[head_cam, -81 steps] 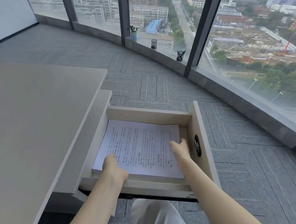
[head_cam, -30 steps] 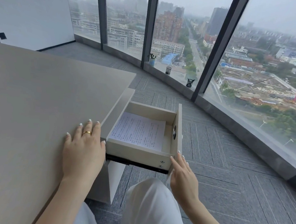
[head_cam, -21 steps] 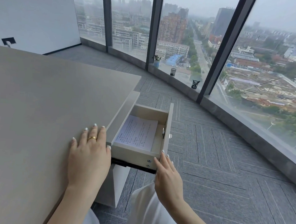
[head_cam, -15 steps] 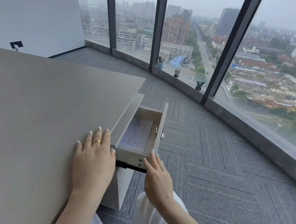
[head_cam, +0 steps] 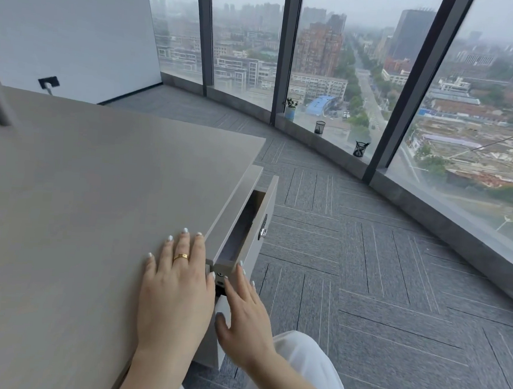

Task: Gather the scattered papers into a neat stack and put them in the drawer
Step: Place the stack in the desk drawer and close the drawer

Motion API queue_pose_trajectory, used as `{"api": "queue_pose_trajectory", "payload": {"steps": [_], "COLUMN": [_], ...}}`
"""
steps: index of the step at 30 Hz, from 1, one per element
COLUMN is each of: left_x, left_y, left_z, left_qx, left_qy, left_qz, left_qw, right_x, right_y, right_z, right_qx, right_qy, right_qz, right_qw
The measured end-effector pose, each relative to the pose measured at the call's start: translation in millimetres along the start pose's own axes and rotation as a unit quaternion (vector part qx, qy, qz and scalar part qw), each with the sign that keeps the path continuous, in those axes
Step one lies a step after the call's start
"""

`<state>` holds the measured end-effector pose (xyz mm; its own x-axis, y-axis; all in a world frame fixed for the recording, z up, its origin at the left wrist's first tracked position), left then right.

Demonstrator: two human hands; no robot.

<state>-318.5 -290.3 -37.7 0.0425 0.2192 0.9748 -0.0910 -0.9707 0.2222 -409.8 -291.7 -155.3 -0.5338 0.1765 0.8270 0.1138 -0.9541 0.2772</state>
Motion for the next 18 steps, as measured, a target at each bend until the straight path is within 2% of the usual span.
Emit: {"api": "queue_pose_trajectory", "payload": {"steps": [3,7,9,13,15,18], "left_x": [-0.2,4.7,4.2,2.1,3.6,0.3], "left_y": [1.0,0.7,1.2,1.1,1.2,1.4], "left_z": [-1.0,-1.8,-1.5,-0.4,-0.1,-0.1], "left_qx": [-0.004,-0.009,-0.008,0.004,0.005,0.012], "left_qy": [-0.002,0.01,0.008,0.009,0.014,0.012], "left_qz": [-0.004,-0.037,-0.028,-0.021,-0.043,-0.015], "left_qw": [1.0,0.999,1.0,1.0,0.999,1.0], "right_x": [-15.1,-42.4,-45.2,-40.7,-47.6,-54.1], "right_y": [5.6,15.7,19.2,21.7,23.4,23.4], "right_z": [9.4,18.3,20.8,24.1,24.2,21.3], "right_qx": [0.014,0.055,0.055,0.054,0.06,0.054], "right_qy": [0.068,0.029,0.029,0.06,0.059,0.055], "right_qz": [0.067,0.108,0.124,0.132,0.134,0.138], "right_qw": [0.995,0.992,0.99,0.988,0.987,0.987]}}
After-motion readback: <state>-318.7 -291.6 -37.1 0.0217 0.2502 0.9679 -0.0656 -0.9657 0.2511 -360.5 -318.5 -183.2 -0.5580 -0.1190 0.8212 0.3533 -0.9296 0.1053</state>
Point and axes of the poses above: each hand's wrist, its own y-axis towards the middle knuckle, its own x-axis out of the back of the hand, z = x × y, the point moved 10 cm from there along y, towards the middle knuckle, and after that the axes turned 3 degrees about z, right-handed, at the moved point
